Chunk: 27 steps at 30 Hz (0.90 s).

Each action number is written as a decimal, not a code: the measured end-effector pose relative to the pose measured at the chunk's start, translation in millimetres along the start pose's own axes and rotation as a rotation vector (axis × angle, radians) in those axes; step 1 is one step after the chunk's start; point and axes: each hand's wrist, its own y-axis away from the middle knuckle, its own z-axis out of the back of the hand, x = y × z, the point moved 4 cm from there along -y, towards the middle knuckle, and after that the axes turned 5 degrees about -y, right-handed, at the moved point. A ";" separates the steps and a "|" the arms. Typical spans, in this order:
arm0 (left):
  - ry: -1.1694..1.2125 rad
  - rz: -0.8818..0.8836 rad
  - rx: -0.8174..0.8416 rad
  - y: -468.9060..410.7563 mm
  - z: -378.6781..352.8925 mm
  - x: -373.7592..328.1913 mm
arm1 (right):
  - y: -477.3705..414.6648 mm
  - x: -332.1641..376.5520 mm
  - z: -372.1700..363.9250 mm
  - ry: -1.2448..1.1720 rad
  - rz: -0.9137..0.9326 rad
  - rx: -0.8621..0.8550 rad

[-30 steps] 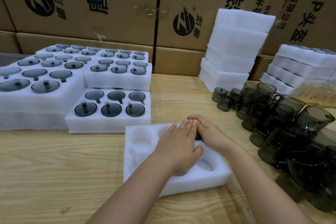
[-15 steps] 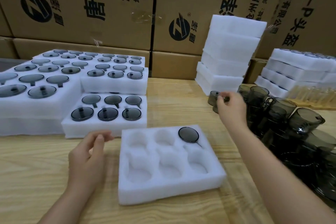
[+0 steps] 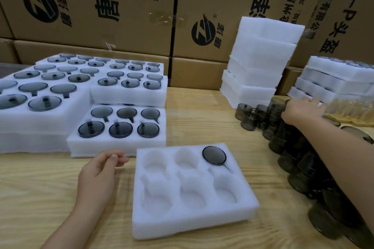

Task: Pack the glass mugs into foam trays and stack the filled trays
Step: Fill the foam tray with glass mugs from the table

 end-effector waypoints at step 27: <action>0.005 -0.104 0.313 11.5 -12.3 -12.6 | 119.1 88.4 40.7 -1.099 0.513 0.104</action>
